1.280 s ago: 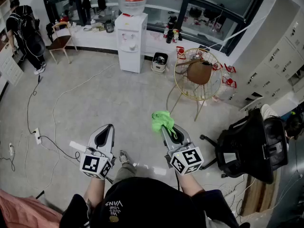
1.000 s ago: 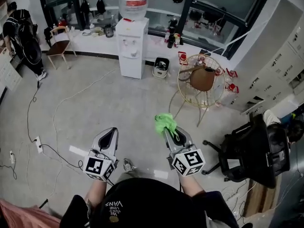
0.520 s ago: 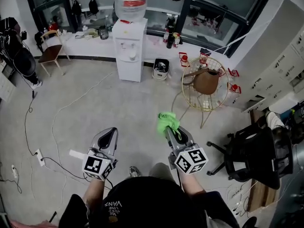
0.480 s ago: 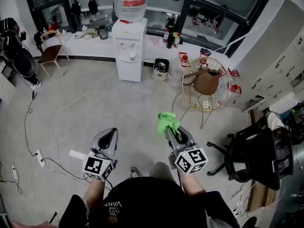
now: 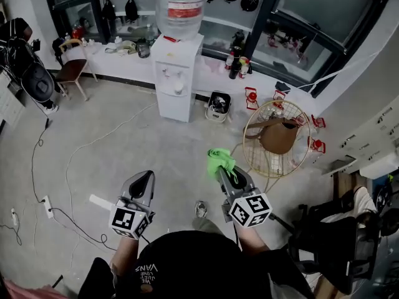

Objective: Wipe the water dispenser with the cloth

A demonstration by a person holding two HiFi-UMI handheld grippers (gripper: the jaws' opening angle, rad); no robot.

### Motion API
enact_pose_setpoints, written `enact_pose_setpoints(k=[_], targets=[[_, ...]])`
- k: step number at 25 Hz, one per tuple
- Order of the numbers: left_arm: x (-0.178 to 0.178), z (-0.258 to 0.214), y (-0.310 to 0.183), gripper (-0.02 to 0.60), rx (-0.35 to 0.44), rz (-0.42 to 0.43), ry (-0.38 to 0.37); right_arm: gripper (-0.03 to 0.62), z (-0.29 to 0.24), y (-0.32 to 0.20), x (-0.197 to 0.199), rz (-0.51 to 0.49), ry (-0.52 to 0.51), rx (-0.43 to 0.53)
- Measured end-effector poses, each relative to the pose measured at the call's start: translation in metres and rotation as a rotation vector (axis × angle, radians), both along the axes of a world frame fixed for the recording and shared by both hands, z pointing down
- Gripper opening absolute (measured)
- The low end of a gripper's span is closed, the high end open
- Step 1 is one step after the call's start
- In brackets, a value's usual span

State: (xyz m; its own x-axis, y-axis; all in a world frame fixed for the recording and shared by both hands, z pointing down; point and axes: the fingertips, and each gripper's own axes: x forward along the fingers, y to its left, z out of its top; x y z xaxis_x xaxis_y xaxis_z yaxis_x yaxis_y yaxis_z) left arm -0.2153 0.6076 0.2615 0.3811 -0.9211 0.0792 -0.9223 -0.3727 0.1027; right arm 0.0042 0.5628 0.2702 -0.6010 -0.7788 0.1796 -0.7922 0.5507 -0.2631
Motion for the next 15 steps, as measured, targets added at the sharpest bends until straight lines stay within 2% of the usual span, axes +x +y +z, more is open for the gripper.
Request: enact_pose_setpoints(k=[8, 15], targets=[[0.049, 0.002, -0.092, 0.002, -0.01, -0.085, 0.001, 0.086, 0.005, -0.107, 0.044, -0.089, 0.016, -0.02], [0.054, 0.015, -0.147, 0.002, -0.05, -0.138, 0.014, 0.086, 0.017, -0.178, 0.055, -0.107, -0.008, -0.044]])
